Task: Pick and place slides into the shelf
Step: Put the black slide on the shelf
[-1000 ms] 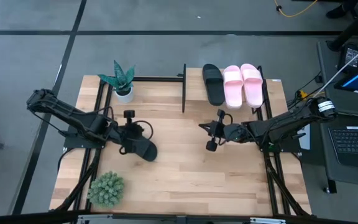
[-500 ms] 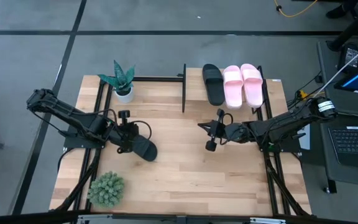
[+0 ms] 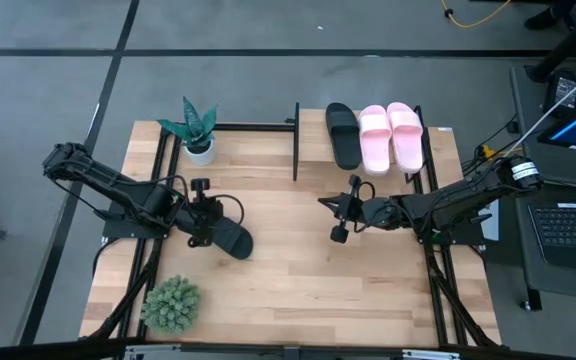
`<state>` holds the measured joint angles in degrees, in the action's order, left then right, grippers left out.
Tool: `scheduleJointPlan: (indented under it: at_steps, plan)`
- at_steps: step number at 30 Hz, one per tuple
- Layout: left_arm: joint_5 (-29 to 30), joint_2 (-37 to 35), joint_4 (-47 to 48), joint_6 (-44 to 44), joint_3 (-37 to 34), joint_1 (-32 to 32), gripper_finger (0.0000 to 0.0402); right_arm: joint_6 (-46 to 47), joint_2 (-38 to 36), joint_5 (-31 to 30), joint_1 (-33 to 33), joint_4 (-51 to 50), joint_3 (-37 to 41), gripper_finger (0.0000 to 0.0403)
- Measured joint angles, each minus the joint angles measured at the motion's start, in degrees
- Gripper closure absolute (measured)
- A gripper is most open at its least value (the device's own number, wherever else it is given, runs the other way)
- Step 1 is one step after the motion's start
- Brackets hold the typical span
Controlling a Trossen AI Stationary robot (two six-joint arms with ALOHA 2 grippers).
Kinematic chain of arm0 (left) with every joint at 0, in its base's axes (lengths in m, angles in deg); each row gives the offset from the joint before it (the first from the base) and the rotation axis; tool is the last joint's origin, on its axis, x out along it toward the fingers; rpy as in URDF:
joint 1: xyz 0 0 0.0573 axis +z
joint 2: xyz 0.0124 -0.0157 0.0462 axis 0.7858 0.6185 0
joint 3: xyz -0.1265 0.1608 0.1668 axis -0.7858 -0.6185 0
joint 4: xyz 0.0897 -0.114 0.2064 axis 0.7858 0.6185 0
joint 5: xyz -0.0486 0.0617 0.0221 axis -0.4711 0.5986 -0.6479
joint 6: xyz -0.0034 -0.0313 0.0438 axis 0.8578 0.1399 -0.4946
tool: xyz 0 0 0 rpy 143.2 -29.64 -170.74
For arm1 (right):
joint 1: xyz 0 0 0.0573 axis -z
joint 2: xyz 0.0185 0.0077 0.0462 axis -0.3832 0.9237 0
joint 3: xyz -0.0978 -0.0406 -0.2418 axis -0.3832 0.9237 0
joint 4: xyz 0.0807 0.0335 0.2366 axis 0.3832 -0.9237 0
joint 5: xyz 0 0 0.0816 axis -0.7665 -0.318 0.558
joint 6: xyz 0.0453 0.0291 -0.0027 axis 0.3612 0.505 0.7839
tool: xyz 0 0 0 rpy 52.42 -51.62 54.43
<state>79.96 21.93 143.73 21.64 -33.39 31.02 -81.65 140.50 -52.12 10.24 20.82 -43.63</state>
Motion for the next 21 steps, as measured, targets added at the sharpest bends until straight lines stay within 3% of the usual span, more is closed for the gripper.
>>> scheduleJointPlan:
  at_steps: [9, 21]
  plan:
    - [-0.26, 0.04, 1.16, -3.53, 0.00, -0.02, 0.0283, 0.00, 0.00, 0.00, 0.00, 0.00, 0.00, 0.0393]
    - [-1.61, 3.88, 1.87, -8.46, -4.29, -0.04, 0.0275, 0.02, 0.00, 0.02, 0.00, -0.07, 0.00, 0.0393]
